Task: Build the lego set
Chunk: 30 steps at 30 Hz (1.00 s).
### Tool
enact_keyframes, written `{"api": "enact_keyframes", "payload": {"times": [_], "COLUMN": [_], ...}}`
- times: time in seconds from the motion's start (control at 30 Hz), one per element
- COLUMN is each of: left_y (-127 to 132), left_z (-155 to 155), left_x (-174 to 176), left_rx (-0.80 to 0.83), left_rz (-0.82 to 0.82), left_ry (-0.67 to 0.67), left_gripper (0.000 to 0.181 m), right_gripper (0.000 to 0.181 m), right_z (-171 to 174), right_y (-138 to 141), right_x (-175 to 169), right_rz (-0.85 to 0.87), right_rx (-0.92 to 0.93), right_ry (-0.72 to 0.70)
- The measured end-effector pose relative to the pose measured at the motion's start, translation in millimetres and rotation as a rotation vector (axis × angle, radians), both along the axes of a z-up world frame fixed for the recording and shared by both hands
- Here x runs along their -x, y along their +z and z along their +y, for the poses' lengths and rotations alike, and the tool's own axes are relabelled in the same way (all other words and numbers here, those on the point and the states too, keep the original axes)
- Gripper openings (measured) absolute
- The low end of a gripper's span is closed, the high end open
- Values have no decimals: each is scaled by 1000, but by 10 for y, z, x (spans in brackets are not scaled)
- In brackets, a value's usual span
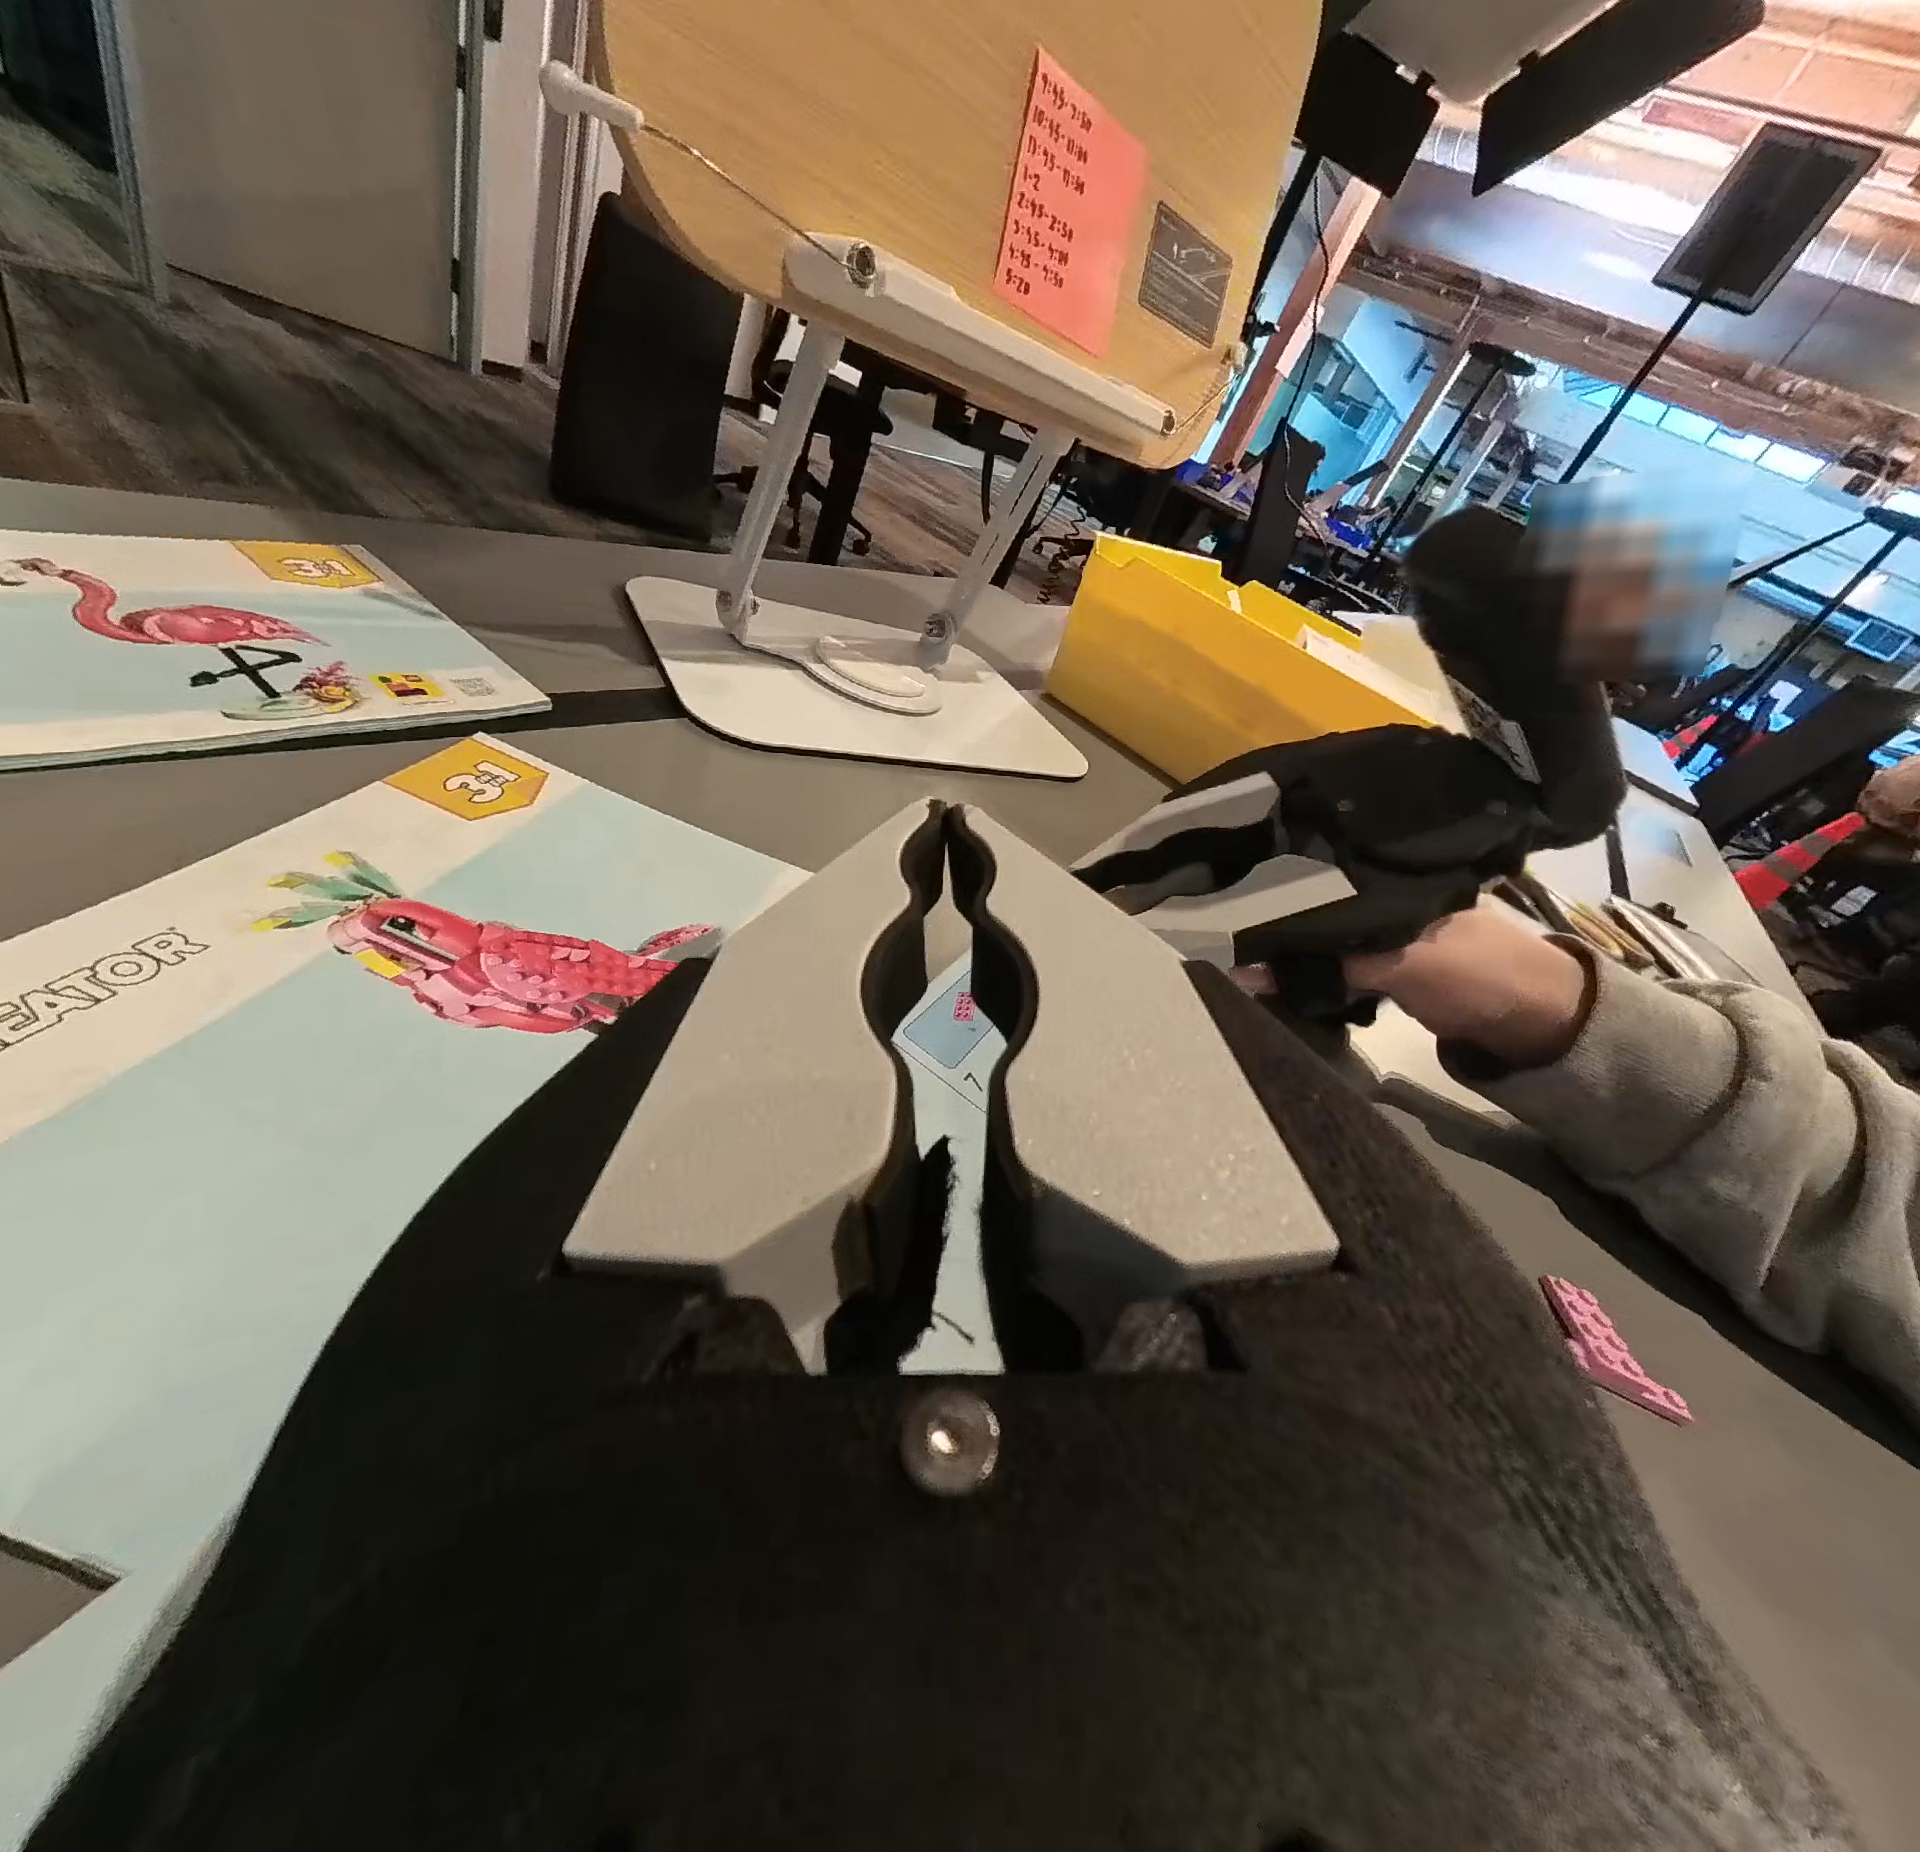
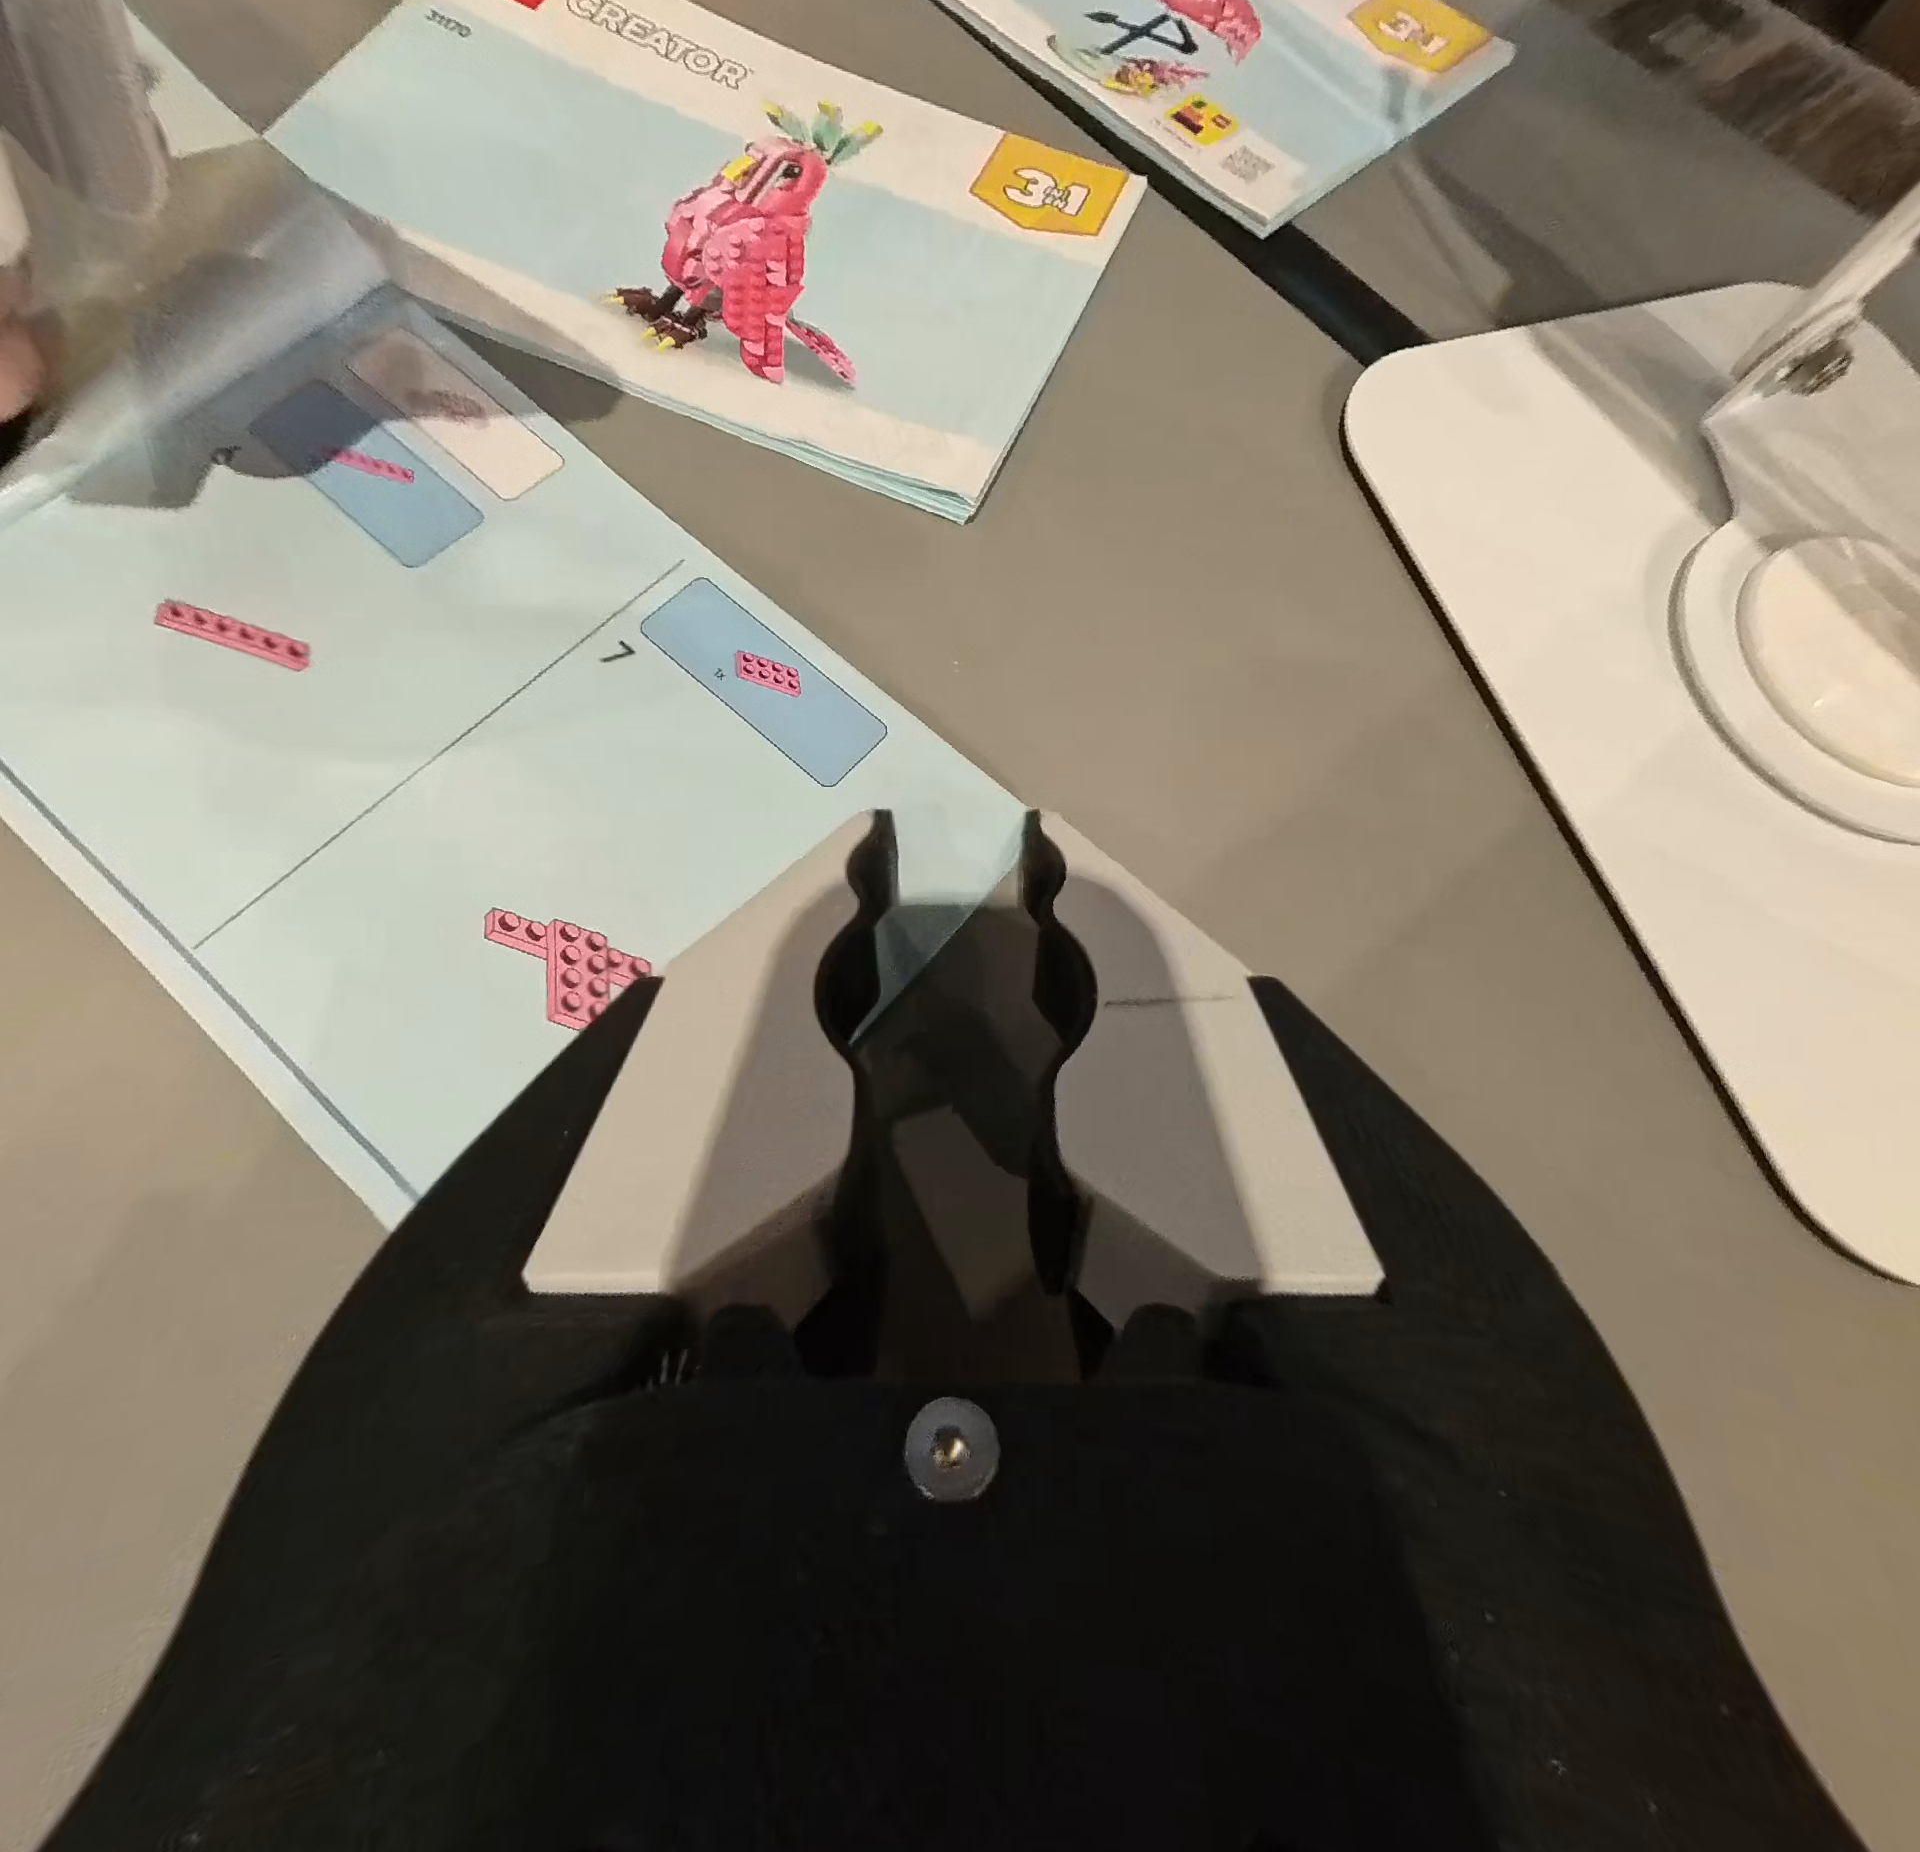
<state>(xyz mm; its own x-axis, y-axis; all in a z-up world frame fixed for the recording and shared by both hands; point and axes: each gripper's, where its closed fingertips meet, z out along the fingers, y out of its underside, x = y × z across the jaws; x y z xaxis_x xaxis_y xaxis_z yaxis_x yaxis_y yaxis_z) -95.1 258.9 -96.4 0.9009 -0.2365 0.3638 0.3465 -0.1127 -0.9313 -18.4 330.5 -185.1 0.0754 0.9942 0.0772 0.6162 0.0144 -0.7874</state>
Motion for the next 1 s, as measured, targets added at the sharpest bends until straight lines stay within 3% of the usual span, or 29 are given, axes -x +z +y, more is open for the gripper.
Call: {"api": "enact_keyframes", "payload": {"times": [0.23, 0.67, 0.83, 1.0], "left_y": [-17, -44, -46, 79], "left_z": [8, 28, 30, -5], "left_x": [-30, 9, -20, -209], "left_rx": [12, 32, 44, 68], "left_rz": [29, 24, 64, 41], "left_ry": [-4, 21, 11, -73], "left_gripper": [0, 0, 5, 18], "right_gripper": [9, 0, 0, 0], "right_z": [3, 81, -71, -419], "right_y": [56, 15, 204, 608], "right_x": [-2, -17, 2, -5], "right_rz": [29, -3, 103, 303], "right_rx": [-68, -76, -295, -640], "right_ry": [-4, -51, 43, 191]}}
